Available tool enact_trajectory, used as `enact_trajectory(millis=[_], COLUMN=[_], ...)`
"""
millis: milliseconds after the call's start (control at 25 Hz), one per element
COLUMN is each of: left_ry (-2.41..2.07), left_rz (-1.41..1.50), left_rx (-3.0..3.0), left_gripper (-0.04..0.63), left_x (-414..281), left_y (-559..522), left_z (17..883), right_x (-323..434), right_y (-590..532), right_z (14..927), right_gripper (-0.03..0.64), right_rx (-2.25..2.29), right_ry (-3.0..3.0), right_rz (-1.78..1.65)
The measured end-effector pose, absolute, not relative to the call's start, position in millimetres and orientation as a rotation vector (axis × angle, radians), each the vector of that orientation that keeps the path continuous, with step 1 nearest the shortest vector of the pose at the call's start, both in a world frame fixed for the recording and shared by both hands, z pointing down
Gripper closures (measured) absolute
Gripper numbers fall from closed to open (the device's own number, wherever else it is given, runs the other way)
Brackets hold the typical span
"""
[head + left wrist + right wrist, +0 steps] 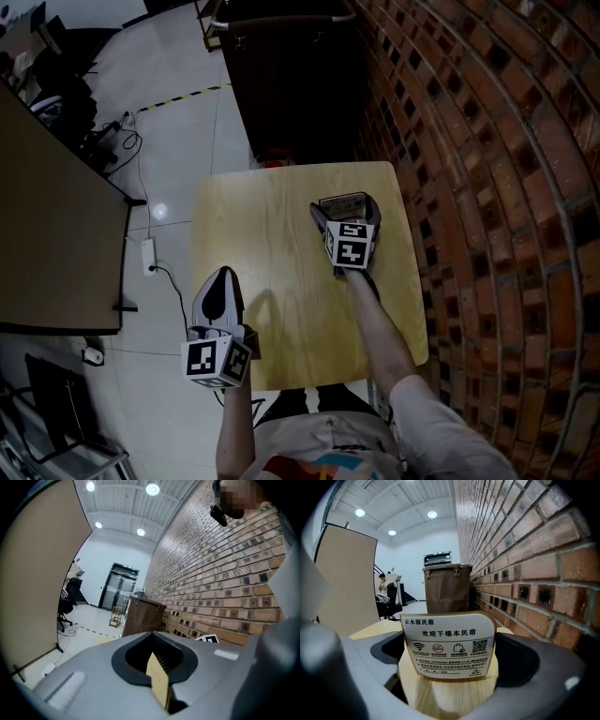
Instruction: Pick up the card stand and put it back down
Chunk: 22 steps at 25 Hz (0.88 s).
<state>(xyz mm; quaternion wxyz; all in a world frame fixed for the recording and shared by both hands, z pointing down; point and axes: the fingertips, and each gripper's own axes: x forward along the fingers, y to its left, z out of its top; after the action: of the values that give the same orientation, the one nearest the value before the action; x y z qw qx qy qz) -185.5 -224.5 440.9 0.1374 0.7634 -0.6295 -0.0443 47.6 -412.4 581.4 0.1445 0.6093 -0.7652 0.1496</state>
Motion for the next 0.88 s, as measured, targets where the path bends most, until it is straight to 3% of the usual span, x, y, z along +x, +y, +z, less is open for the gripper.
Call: enact_trajectory(millis=[880], left_ry=[-1.875], left_rz=[-0.285], left_rx=[2.369], left_gripper=[0.589], left_x=[-160.8], left_y=[-189.0], left_z=[359.2], right_x=[47.7], right_y=[-241.9], right_z=[369.3], right_gripper=[0.041], right_rx=[1.852], right_ry=[-2.535], right_rz=[0.056])
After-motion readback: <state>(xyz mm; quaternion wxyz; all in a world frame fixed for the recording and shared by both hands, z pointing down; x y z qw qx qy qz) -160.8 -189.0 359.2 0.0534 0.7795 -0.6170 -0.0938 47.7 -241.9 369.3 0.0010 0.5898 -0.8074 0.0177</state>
